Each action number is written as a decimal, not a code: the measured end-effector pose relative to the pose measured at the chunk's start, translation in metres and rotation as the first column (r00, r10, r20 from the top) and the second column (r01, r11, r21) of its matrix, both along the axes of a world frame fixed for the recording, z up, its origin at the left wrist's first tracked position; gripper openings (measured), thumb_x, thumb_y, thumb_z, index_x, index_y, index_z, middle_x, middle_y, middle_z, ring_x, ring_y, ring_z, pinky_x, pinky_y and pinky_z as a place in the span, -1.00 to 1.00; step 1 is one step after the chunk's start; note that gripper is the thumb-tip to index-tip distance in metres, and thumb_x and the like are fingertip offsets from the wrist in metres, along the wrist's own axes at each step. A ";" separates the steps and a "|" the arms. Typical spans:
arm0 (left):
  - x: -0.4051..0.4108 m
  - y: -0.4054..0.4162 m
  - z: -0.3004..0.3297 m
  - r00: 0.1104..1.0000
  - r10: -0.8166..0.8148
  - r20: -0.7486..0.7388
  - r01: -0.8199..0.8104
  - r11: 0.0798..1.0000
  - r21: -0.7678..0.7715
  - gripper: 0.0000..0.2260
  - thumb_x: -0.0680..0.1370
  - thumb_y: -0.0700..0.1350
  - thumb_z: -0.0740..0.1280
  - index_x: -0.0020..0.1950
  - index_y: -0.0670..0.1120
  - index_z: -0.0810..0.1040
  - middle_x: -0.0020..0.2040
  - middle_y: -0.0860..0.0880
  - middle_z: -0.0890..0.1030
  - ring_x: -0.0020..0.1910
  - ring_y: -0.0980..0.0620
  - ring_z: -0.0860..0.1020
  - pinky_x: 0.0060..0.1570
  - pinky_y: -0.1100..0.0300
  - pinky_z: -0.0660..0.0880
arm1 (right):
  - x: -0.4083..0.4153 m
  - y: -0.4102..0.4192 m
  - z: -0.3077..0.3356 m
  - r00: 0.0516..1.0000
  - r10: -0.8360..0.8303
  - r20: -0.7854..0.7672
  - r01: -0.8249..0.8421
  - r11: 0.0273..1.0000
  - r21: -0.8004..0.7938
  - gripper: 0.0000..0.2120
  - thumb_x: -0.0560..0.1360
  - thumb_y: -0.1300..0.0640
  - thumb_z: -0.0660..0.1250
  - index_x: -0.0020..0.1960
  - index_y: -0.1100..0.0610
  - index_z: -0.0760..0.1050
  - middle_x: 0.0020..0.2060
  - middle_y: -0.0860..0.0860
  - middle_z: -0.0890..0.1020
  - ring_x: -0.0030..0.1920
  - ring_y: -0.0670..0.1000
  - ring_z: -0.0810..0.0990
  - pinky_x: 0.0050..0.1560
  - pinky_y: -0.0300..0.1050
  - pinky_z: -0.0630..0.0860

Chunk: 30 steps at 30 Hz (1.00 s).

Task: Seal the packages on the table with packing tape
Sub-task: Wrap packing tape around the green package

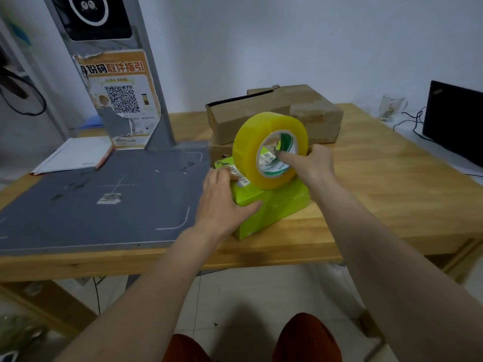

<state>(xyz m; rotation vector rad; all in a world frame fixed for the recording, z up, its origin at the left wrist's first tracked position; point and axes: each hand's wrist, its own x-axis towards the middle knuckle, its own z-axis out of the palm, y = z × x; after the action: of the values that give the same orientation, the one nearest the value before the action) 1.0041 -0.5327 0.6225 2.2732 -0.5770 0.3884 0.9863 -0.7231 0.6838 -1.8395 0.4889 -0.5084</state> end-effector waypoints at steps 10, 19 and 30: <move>-0.002 -0.011 0.004 0.995 0.040 0.093 -0.062 0.966 0.251 -0.22 0.40 0.34 0.38 0.47 -0.10 0.37 0.50 -0.04 0.33 0.52 -0.01 0.16 0.50 0.08 0.15 | -0.002 0.017 -0.004 1.000 0.003 0.000 -0.003 0.999 -0.040 -0.66 0.32 -0.03 0.57 -0.21 0.22 0.55 -0.26 0.12 0.60 -0.21 0.13 0.59 -0.27 0.03 0.50; -0.002 -0.012 0.005 0.992 0.055 0.109 -0.083 0.959 0.270 -0.22 0.40 0.33 0.39 0.49 -0.05 0.34 0.49 -0.01 0.34 0.51 0.01 0.17 0.48 0.11 0.17 | -0.002 0.007 -0.022 0.991 0.043 -0.130 -0.074 0.968 -0.241 -0.05 0.07 -0.49 0.38 0.29 0.07 0.53 0.42 0.00 0.40 0.49 0.10 0.15 0.43 0.12 0.25; -0.003 -0.012 0.007 0.983 0.054 0.175 -0.118 0.917 0.380 -0.26 0.42 0.35 0.34 0.44 -0.09 0.43 0.45 -0.04 0.40 0.48 -0.03 0.23 0.47 0.09 0.22 | 0.003 0.001 -0.019 0.993 0.114 -0.028 -0.117 0.980 -0.164 -0.52 0.39 -0.25 0.40 -0.04 0.17 0.64 -0.06 0.08 0.65 0.04 0.12 0.57 0.02 0.10 0.51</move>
<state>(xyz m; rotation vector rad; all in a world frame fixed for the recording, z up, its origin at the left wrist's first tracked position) 1.0012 -0.5445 0.6295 2.6736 -0.6870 0.5463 0.9897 -0.7219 0.6653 -2.0202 0.3585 -0.4646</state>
